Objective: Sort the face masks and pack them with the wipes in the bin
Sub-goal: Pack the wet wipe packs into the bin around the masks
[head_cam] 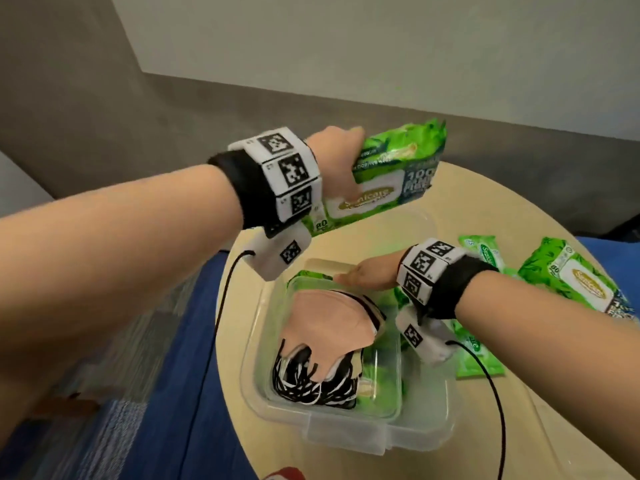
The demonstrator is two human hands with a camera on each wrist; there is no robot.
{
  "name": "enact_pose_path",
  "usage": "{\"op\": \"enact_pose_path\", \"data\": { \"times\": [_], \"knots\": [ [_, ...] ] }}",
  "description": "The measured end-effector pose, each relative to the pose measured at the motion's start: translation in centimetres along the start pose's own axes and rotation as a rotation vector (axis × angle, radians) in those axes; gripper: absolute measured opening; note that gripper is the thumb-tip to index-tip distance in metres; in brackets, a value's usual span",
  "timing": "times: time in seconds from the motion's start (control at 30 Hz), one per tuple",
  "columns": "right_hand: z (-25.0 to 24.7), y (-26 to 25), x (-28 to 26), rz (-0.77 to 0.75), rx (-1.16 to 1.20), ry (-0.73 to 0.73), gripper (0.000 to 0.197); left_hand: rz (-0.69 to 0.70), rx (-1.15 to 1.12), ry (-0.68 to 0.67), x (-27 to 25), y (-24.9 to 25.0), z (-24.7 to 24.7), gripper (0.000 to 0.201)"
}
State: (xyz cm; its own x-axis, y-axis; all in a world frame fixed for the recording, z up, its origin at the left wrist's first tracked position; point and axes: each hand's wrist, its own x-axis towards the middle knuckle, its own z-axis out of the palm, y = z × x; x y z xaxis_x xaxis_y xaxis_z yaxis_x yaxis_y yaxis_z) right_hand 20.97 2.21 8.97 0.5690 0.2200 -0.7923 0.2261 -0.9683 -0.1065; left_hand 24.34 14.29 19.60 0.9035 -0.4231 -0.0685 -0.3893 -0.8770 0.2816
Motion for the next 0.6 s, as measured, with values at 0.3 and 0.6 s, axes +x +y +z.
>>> {"op": "enact_pose_path", "data": {
  "times": [0.3, 0.6],
  "knots": [
    [1.4, 1.1, -0.3, -0.03, 0.056, -0.022, 0.069, 0.073, 0.377, -0.401, 4.4, 1.3, 9.4, 0.057],
    [1.3, 1.8, -0.8, -0.042, 0.126, 0.066, 0.054, -0.015, 0.42, -0.681, 9.0, -2.8, 19.5, 0.054]
  ]
}}
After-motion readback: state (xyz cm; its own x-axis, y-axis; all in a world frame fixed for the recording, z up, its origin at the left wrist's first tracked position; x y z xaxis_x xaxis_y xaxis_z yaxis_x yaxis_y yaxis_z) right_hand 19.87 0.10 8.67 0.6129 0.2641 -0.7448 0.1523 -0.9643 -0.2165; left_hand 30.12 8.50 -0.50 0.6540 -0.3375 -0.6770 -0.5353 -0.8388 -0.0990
